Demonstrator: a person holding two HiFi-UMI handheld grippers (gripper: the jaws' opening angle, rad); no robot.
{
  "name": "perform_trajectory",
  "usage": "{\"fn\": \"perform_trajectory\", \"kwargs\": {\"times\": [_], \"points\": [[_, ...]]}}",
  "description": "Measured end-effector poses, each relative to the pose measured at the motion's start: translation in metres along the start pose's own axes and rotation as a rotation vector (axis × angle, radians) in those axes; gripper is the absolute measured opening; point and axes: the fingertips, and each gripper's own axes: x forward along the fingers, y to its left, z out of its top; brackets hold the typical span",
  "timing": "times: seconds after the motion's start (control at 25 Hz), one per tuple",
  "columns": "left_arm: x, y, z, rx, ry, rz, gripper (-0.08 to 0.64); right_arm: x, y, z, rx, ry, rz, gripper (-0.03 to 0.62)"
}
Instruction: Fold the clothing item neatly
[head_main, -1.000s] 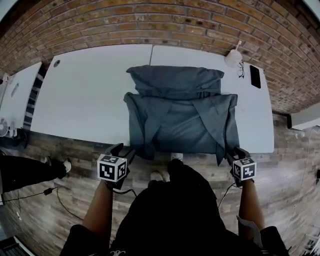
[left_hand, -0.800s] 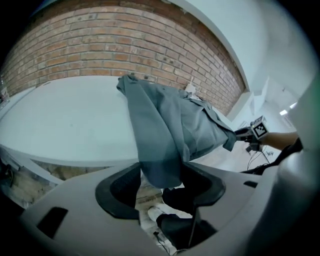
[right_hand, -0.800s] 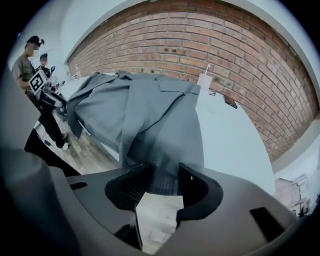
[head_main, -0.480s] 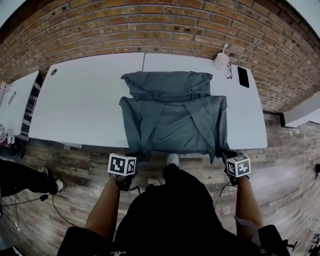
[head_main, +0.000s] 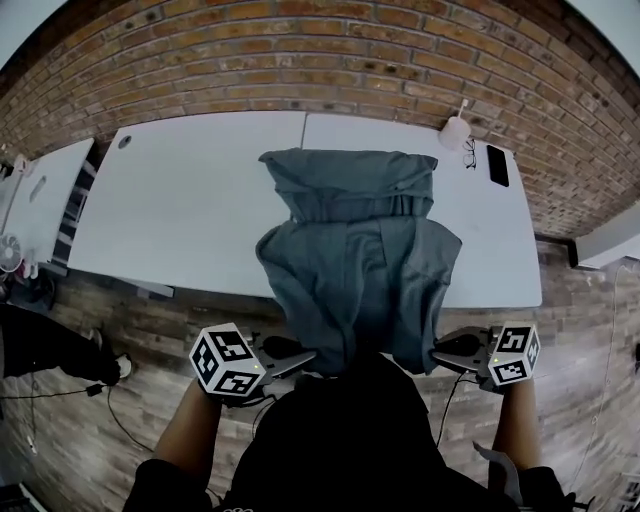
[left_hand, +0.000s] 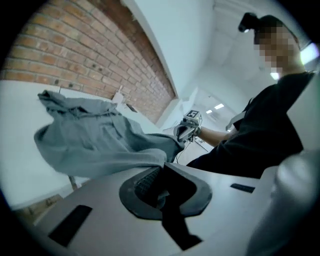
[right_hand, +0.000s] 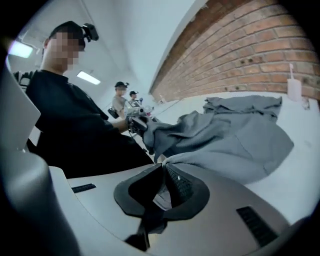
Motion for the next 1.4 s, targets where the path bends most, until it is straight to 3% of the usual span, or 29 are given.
{"fn": "perform_trajectory", "kwargs": {"times": [0.16,0.32,0.44,0.56,0.68,0.8,0.96,1.12,1.2,1.24,1.32,1.4], "points": [[-0.043,0.007,0.072,0.112,-0.159,0.144,0.006,-0.020,0.018,0.067,-0.198,-0.034,0.036,0.029],[-0.090,0.048,0.157,0.161,-0.328,0.363,0.006,-0.053,-0.014,0.156,-0.329,-0.189,-0.056,0.029],[-0.119,0.099,0.211,0.174,-0.407,0.572,0.006,-0.088,-0.075,0.214,-0.301,-0.349,-0.211,0.029],[-0.142,0.165,0.245,0.158,-0.417,0.788,0.006,-0.120,-0.161,0.249,-0.187,-0.444,-0.402,0.029],[-0.154,0.237,0.249,0.075,-0.363,0.934,0.006,-0.137,-0.250,0.256,-0.035,-0.447,-0.534,0.029],[-0.152,0.299,0.239,-0.012,-0.287,0.991,0.006,-0.140,-0.326,0.250,0.080,-0.384,-0.619,0.029],[-0.139,0.370,0.217,-0.111,-0.188,1.024,0.006,-0.123,-0.404,0.242,0.121,-0.256,-0.688,0.029],[-0.125,0.415,0.188,-0.154,-0.095,1.074,0.006,-0.094,-0.457,0.229,0.157,-0.149,-0.714,0.025],[-0.124,0.427,0.181,-0.140,-0.083,1.116,0.010,-0.083,-0.473,0.223,0.151,-0.125,-0.741,0.025],[-0.129,0.431,0.182,-0.109,-0.090,1.154,0.048,-0.085,-0.480,0.223,0.127,-0.131,-0.789,0.029],[-0.148,0.434,0.192,-0.010,-0.126,1.241,0.170,-0.099,-0.492,0.229,0.049,-0.178,-0.922,0.158],[-0.169,0.431,0.202,0.080,-0.146,1.283,0.196,-0.108,-0.490,0.236,-0.036,-0.204,-0.974,0.206]]}}
